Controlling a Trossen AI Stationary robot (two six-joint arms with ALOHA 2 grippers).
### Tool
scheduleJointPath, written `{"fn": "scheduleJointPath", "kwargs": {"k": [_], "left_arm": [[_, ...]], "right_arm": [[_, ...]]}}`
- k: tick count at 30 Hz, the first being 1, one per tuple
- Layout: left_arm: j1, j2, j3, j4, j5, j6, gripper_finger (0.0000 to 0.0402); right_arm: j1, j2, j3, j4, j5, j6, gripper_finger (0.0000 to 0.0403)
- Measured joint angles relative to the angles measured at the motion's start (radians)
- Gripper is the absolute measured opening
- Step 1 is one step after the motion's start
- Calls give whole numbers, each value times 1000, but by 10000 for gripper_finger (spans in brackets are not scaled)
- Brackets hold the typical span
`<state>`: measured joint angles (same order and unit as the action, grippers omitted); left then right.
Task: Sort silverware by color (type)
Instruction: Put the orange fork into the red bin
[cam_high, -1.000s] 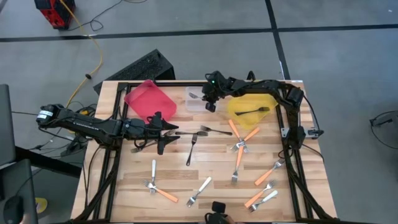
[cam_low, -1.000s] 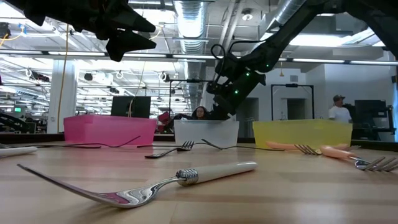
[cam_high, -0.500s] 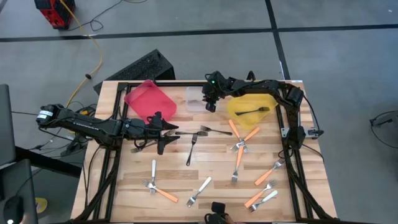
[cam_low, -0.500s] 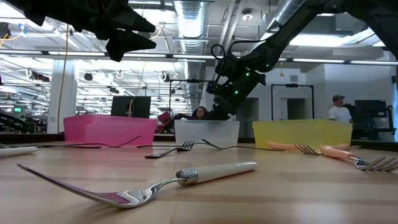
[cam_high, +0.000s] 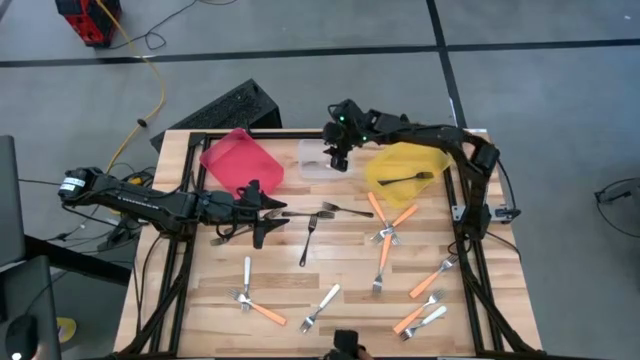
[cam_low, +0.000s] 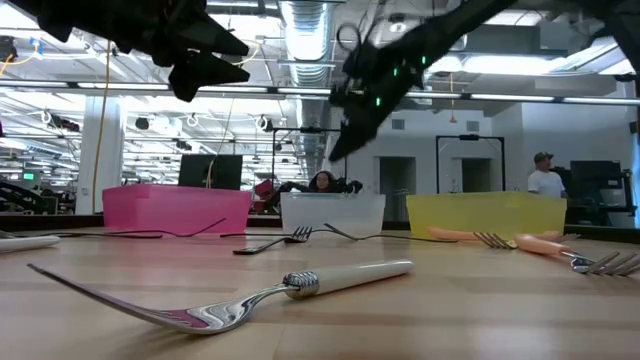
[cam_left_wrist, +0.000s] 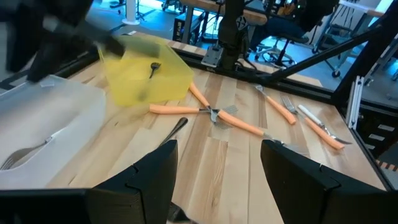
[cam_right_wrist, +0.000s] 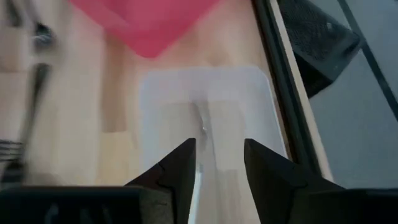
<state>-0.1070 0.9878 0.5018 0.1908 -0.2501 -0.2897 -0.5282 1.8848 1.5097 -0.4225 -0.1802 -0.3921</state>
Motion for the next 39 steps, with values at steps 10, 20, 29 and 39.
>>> {"fn": "scheduleJointPath", "kwargs": {"k": [10,20,29,39], "left_arm": [[0,0,0,-93,-1,-7,217],[-4,9,0,-368,-104,-211,217],[-58,188,0,-289,-157,-303,217],[-84,346,136,-339,-213,-325,217]], "right_arm": [[76,-266,86,-233,2,-77,160],[124,-496,87,-394,4,-52,160],[104,-541,86,-563,34,-12,159],[95,-540,86,-631,39,32,159]]}}
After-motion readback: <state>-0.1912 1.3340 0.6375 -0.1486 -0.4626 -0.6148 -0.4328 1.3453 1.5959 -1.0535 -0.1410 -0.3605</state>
